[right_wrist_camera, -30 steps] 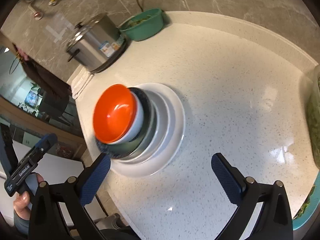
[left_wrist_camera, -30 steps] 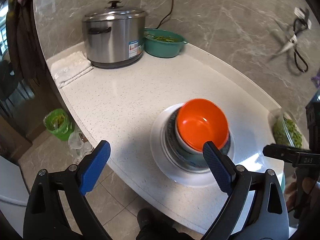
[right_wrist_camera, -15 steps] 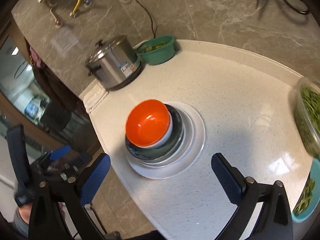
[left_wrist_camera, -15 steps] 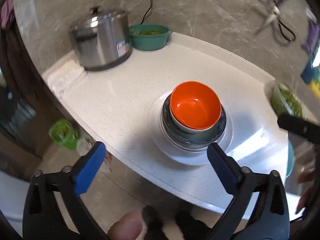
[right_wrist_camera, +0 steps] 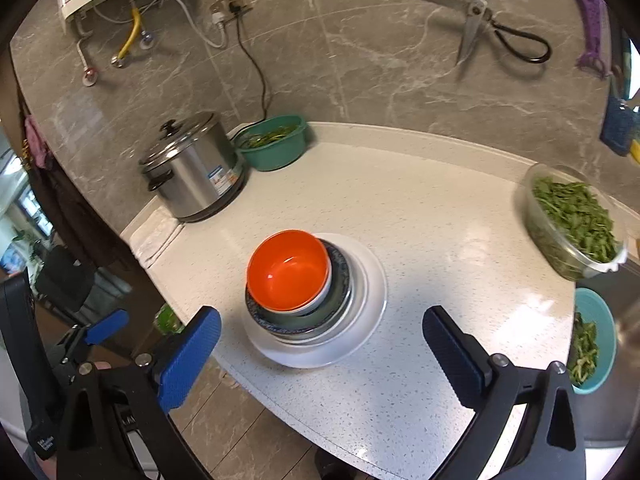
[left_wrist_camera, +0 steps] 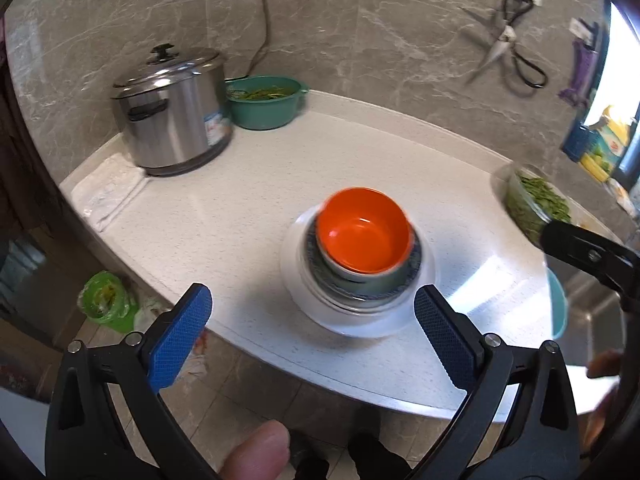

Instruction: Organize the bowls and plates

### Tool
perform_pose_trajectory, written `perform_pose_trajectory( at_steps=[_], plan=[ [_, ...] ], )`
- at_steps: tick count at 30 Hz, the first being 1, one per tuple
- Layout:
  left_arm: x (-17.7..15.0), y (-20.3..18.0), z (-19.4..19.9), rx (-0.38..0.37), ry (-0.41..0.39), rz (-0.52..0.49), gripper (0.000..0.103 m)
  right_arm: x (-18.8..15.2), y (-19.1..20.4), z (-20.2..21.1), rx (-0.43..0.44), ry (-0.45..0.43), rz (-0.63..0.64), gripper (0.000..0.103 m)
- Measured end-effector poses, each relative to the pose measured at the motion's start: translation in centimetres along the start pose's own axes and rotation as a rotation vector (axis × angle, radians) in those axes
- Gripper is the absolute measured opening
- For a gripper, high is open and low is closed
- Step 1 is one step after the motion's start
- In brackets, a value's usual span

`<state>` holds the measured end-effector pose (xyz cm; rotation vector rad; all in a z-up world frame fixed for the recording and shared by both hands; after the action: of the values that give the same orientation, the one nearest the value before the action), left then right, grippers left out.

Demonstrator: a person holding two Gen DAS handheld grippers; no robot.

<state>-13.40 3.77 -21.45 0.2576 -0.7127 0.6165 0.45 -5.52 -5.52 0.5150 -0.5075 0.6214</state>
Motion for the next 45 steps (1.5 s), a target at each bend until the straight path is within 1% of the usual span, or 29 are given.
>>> perform_pose_trajectory(
  at_steps=[1, 2, 5, 8, 12, 20, 28, 45],
  plan=[
    [0.4, 0.8, -0.2, 0.029, 0.01, 0.015, 0.103, 0.1, -0.1, 0.1, -0.014, -0.006, -0.002, 0.103],
    [0.6, 1.1, -0.3, 0.036, 0.012, 0.021, 0.103, 0.3, 0.0, 0.2, -0.033, -0.011, -0.001, 0.103],
    [1.7, 2.2, -0.9, 0.064, 0.018, 0.039, 0.103, 0.4, 0.5, 0.1, -0.053, -0.017, 0.015, 0.103],
    [2.5, 2.9, -1.4, 0.08, 0.027, 0.06, 0.103, 0.8, 0.6, -0.2, -0.081, -0.016, 0.038, 0.103],
    [3.7, 3.0, -2.0, 0.097, 0.03, 0.047, 0.103, 1.2, 0.6, -0.5, -0.09, -0.021, 0.041, 0.103],
    [5.0, 2.5, -2.7, 0.1, 0.029, 0.055, 0.103, 1.1, -0.5, -1.4, -0.098, 0.005, 0.022, 0.103],
    [5.6, 1.5, -2.7, 0.101, 0.023, 0.054, 0.103, 1.0, -1.0, -1.8, -0.107, 0.017, 0.022, 0.103],
    [5.7, 1.5, -3.3, 0.095, 0.035, 0.058, 0.103, 1.0, -1.6, -2.6, -0.12, 0.036, 0.016, 0.103]
  ],
)
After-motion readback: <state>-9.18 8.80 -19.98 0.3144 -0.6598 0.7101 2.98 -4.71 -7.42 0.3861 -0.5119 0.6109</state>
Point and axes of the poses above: each gripper's, at about its wrist camera, not at the fingertips, and z roughly against the way its jaws point, y to its left, x to its top, the point moved 9 cm from there along -z, roughly the way its jaws point, and after that the axes turned 8 degrees about -z, right-handed, at the moved point
